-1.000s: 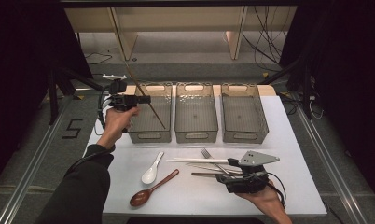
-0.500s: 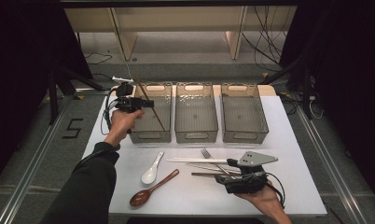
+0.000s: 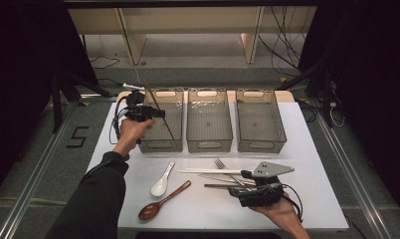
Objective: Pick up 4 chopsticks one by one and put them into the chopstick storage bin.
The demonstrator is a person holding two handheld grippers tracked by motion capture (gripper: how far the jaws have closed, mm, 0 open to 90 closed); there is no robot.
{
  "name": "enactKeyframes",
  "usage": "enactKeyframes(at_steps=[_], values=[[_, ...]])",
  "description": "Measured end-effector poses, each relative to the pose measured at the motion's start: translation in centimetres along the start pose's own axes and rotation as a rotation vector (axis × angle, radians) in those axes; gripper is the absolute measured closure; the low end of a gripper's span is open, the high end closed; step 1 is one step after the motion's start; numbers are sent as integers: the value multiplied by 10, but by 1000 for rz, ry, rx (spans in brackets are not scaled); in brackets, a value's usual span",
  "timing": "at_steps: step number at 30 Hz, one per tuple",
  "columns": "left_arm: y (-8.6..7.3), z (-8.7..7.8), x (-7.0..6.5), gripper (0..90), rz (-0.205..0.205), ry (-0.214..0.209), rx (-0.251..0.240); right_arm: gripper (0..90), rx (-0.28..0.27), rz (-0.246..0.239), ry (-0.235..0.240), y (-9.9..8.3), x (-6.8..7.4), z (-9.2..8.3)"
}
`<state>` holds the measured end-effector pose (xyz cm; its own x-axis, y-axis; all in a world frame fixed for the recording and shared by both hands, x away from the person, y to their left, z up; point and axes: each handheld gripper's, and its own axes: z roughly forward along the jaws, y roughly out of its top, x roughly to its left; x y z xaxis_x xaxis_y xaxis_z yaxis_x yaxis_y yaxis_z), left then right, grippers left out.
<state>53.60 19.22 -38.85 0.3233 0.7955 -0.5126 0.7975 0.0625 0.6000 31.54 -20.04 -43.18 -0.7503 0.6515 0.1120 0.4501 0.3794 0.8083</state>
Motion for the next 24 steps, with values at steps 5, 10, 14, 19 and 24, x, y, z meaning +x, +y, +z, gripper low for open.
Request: enactKeyframes(at_steps=[5,10,14,19,24], values=[[-3,7,-1,819,-9,5,20,271,-1,-2,-6,0,-2,-2],[-4,12,1,735,-11,18,25,271,-3,-2,-9,0,-2,-3],[-2,10,1,576,-30,66,14,271,-2,0,-11,0,-3,-4],[-3,-2,-1,448,-39,44,-9,271,-8,-3,-16,0,-3,-6],[-11,-18,-13,328,3,-27,-37,271,-11,-1,-26,1,-6,-9]])
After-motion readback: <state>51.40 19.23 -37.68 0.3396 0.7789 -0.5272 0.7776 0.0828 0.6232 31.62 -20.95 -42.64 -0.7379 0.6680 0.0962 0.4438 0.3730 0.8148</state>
